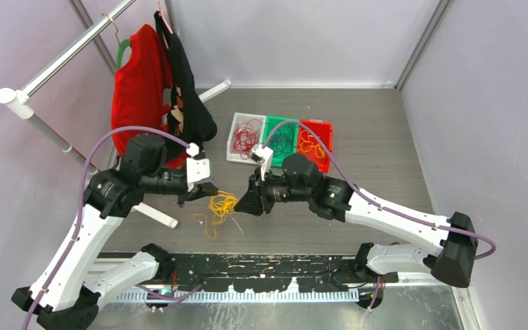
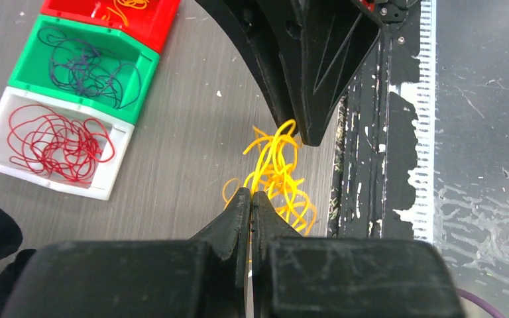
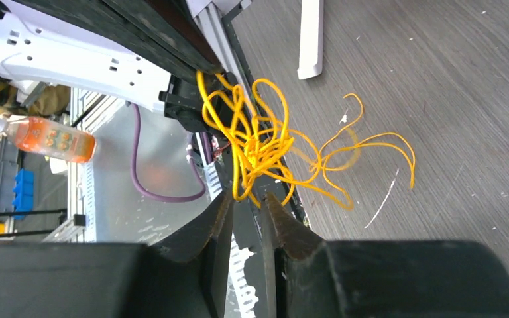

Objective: Untangle the cables
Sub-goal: Untie the cable.

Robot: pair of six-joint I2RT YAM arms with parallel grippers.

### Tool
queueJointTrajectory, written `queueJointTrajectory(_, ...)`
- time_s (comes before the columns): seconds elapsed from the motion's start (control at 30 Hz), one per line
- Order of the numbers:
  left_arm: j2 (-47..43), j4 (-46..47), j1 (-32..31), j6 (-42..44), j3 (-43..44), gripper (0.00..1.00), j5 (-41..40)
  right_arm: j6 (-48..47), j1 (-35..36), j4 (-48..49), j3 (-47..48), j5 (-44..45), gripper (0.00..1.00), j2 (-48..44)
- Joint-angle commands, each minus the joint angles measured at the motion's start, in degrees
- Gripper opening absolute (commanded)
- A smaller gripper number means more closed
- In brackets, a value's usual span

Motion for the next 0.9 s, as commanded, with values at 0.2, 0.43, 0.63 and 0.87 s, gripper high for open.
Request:
queueJointTrajectory(0.2,-1.55,6.11,-0.24,-6.53,4.32,0.00,1.36,0.30,-0.63,4.88,-2.30,4.93,0.73,-3.91)
queueJointTrajectory(0.43,0.02,6.04,-0.19,-13.11,9.28,0.00,4.24,0.34,-0.57,10.38,-2.80,6.80,0.77,-1.33)
queueJointTrajectory(0.63,0.19,6.52,-0.24,-15.47,10.62,0.00,4.39,5.94,-0.55,24.50,-7.26,11.52,0.56,-2.61)
queueJointTrajectory(0.87,0.04,5.53,-0.19,-13.75,12.89,0.00,0.24,5.05,-0.56,20.18,-10.55,16.84,0.09,-8.86)
